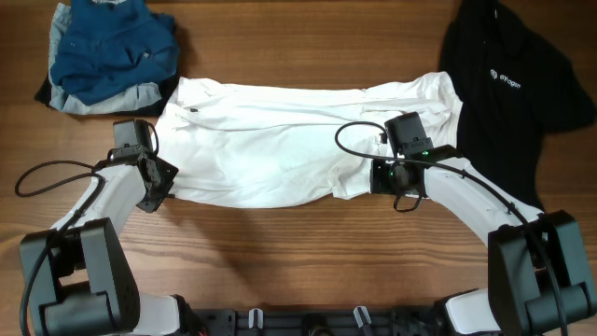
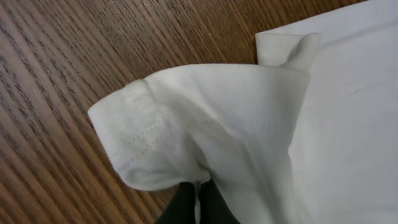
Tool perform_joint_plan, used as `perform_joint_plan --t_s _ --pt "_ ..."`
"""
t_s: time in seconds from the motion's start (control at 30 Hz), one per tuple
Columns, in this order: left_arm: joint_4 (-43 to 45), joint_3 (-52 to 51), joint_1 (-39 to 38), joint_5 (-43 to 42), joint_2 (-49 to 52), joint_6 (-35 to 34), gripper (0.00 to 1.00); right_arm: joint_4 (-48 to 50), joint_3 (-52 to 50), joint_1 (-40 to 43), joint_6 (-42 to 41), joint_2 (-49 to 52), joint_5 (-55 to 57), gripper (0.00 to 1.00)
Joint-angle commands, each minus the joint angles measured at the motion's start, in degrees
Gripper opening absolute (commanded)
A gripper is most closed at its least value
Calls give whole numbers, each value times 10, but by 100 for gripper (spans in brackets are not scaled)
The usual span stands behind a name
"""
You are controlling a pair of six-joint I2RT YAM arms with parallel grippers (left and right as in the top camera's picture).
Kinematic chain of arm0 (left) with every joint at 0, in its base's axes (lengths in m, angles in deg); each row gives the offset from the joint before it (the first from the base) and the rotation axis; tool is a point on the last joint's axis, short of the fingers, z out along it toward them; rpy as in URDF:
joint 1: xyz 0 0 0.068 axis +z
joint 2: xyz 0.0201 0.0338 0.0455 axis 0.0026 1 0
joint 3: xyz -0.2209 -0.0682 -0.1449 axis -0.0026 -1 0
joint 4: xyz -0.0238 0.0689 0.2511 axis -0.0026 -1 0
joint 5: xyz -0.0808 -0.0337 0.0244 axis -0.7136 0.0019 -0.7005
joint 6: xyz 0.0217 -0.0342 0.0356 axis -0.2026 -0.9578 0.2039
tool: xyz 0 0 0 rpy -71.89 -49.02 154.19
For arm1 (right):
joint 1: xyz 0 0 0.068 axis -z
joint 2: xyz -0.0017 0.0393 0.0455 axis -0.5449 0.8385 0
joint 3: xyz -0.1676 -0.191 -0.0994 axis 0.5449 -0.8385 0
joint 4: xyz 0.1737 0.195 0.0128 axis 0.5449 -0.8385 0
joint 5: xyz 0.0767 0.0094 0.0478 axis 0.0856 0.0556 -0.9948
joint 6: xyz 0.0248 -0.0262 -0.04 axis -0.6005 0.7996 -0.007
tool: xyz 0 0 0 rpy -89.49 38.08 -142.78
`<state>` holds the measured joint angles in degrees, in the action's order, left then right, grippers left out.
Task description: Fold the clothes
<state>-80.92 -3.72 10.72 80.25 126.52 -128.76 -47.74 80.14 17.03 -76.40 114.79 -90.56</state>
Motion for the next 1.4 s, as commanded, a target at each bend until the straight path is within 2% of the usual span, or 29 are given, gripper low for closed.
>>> perform_joint_plan --t_s 0.0,0.6,0.67,0.9,1.13,1.37 --pt "1 -24 5 8 35 -3 4 -31 31 -1 -9 1 33 4" --pt "7 -21 5 12 34 -2 4 -133 129 4 -3 -106 50 4" --pt "1 -12 5 0 25 29 4 -148 143 15 5 -126 50 4" --pt "-115 57 5 -14 -90 91 4 -214 190 67 20 -214 49 4" --pt "-139 58 4 -14 -222 127 4 -226 193 75 21 -271 45 4" --pt "-158 70 4 -23 -256 152 4 -256 194 75 19 -299 45 4"
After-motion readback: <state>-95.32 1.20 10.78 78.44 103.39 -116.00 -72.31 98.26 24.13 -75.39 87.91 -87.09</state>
